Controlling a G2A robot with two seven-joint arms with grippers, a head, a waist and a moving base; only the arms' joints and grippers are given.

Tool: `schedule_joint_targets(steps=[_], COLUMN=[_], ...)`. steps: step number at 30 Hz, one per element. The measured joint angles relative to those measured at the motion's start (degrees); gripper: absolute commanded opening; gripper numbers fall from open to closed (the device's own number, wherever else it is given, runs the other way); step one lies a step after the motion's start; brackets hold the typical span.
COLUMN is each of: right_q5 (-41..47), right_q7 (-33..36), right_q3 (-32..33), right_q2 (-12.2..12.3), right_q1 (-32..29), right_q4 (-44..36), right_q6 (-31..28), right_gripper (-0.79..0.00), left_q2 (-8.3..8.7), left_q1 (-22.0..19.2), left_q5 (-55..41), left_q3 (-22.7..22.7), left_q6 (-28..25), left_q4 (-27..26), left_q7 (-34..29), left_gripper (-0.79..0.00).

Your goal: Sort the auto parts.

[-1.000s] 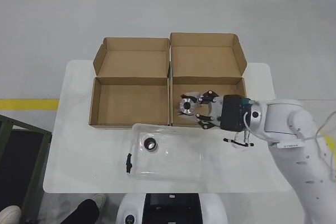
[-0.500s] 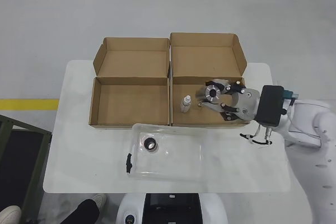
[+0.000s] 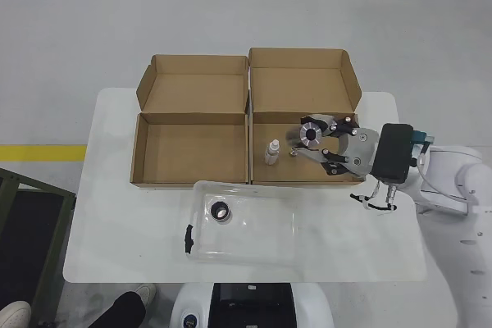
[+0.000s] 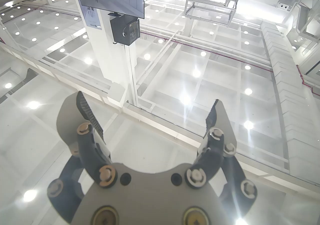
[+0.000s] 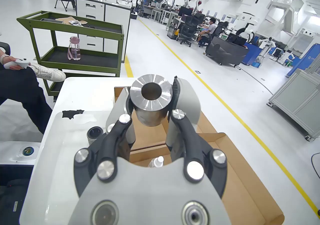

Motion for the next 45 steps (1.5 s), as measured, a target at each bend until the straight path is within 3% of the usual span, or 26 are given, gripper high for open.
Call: schedule_joint_targets(steps=[28, 45], right_q5=[-1.88, -2.25], right_q7=[9.55, 11.22], right_q3=[-24.37, -39.58], right_q2=[-4.41, -10.80], right_q1=[16.00, 26.12], right_q4=[13.01, 26.93], right_q6=[5.58, 10.24], right_gripper=[-0.785, -0.785], left_q2=[0.00, 0.00], left_q1=[0.00, 0.00], left_q5=[0.00, 0.00], left_q3=[0.00, 0.00], left_q6=[0.00, 0.00], left_q4=[0.00, 0.00], left_q7=[0.00, 0.00], left_gripper=[0.000, 0.000])
